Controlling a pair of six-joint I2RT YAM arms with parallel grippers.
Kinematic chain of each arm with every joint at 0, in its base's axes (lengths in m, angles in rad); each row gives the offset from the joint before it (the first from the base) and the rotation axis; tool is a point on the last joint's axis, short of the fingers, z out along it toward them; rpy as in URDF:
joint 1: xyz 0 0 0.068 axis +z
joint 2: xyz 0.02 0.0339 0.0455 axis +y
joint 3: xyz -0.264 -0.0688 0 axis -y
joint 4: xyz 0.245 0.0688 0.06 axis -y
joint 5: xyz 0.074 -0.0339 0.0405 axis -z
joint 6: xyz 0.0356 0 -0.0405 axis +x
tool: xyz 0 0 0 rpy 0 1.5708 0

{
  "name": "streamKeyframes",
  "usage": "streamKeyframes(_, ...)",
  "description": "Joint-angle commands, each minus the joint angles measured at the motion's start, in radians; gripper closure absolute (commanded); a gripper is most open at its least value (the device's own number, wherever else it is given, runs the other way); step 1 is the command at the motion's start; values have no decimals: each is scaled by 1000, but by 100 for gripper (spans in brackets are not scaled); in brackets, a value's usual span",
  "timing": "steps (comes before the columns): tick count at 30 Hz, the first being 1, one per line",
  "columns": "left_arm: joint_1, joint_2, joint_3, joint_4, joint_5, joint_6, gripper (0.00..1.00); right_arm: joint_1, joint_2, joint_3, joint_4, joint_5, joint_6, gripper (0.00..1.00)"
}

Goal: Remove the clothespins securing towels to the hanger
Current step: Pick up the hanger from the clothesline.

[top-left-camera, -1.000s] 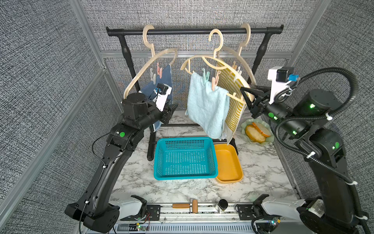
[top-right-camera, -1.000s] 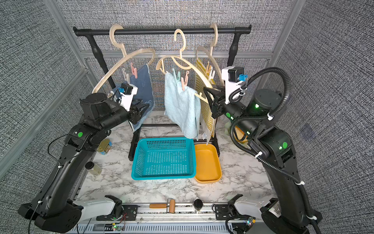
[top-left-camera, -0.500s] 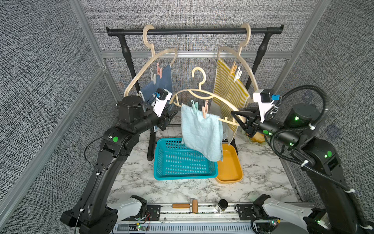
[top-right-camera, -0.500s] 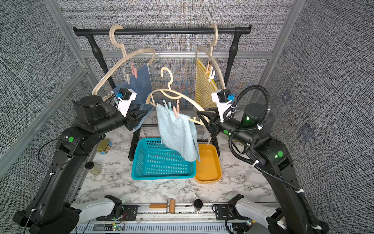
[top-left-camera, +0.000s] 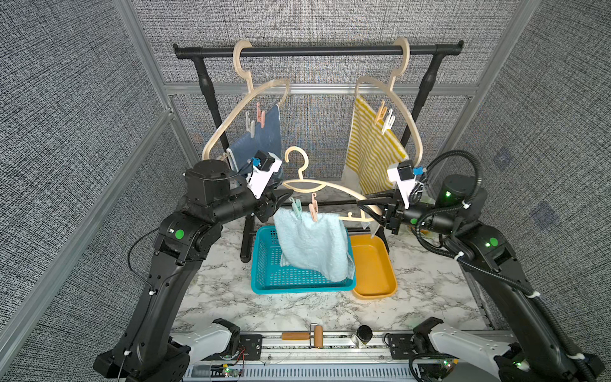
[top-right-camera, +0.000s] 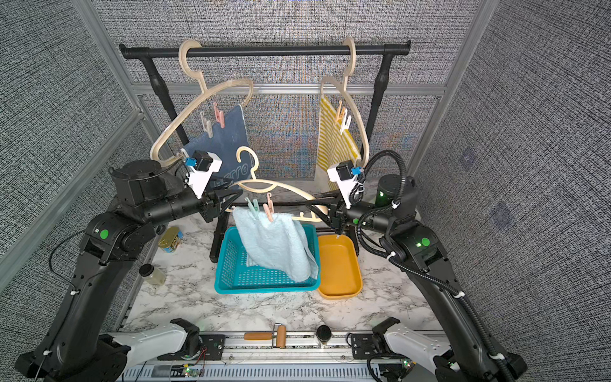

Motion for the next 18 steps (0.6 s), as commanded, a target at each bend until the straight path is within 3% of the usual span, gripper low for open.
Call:
streamKeyframes(1,-2,-4,1,-26,47,7,57,-9,21,-33,194,-135,59,100)
streamKeyframes(9,-2,-30,-121,0,62,10,57,-47,71,-170,466,-279,189,100)
streamKeyframes(18,-2,-27,-158,101,-65,-42,64,-73,107,-253,597,-346,232,100)
